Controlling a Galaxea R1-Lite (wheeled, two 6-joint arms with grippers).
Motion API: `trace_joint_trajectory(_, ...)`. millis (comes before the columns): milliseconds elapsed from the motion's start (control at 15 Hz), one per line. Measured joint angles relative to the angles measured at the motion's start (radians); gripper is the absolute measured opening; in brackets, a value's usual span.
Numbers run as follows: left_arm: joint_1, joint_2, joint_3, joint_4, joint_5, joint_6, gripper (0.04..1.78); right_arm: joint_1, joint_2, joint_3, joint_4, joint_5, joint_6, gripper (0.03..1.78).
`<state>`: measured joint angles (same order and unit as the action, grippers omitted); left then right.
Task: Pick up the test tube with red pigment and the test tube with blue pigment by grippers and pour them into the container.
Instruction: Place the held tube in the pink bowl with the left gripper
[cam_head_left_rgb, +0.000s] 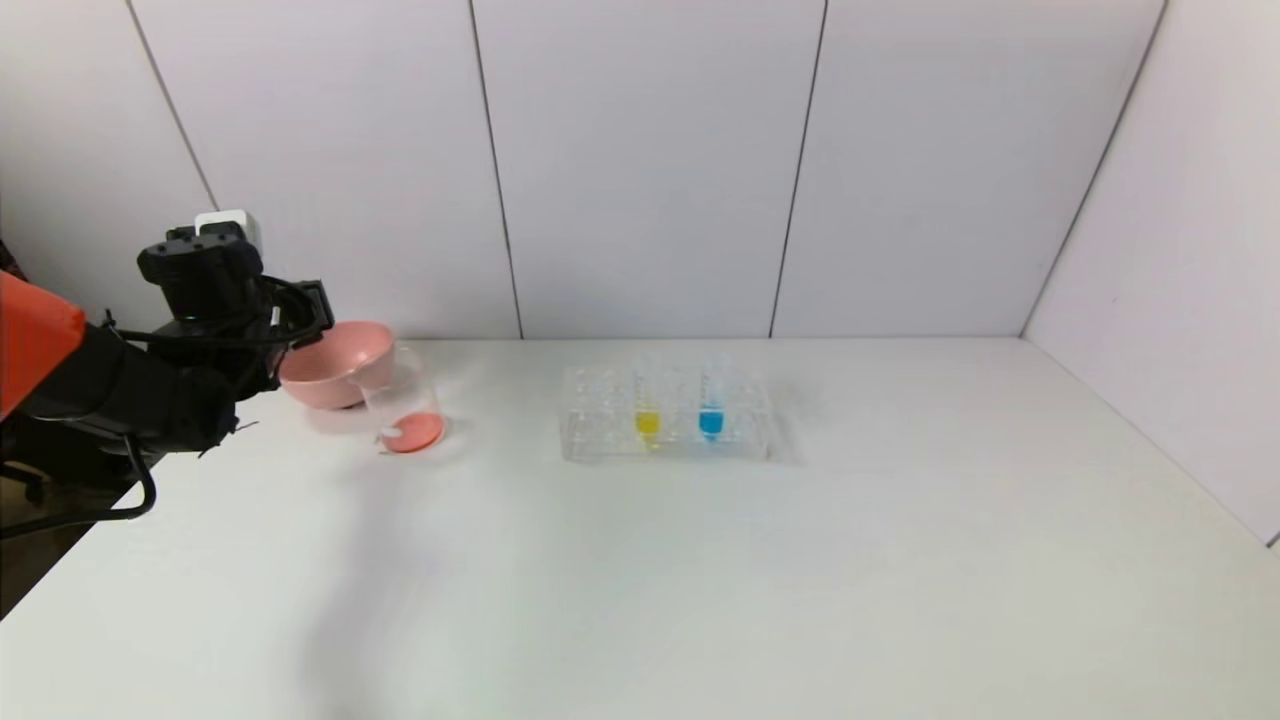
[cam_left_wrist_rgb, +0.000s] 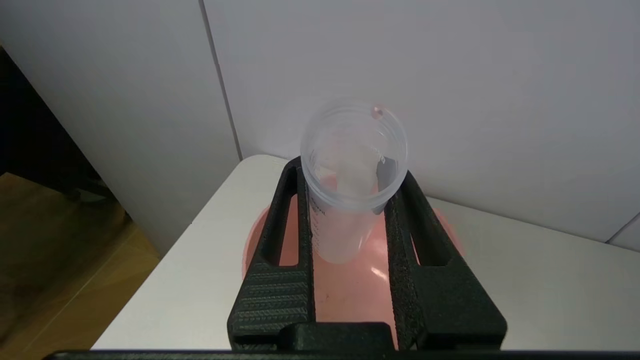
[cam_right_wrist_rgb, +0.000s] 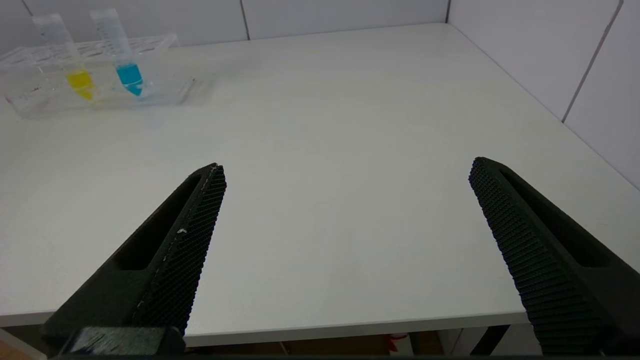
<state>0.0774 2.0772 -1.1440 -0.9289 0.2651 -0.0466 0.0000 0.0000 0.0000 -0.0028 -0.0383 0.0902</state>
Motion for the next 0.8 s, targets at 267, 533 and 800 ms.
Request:
trace_joint_trajectory(267, 0.002, 0.039, -0.01, 0.009, -0.004, -0.001, 0.43, 0.0, 0.0, 0.0, 0.0, 0.0, 0.0, 1.77)
trace_joint_trajectory(533, 0.002, 0.049, -0.01, 0.003, -0.006, -0.002, 0.61, 0.0, 0.0, 0.0, 0.0, 0.0, 0.0, 1.77)
trace_joint_trajectory(800, 0.002, 0.047, -0.009, 0.001, -0.004, -0.002, 1.21, 0.0, 0.0, 0.0, 0.0, 0.0, 0.0, 1.77)
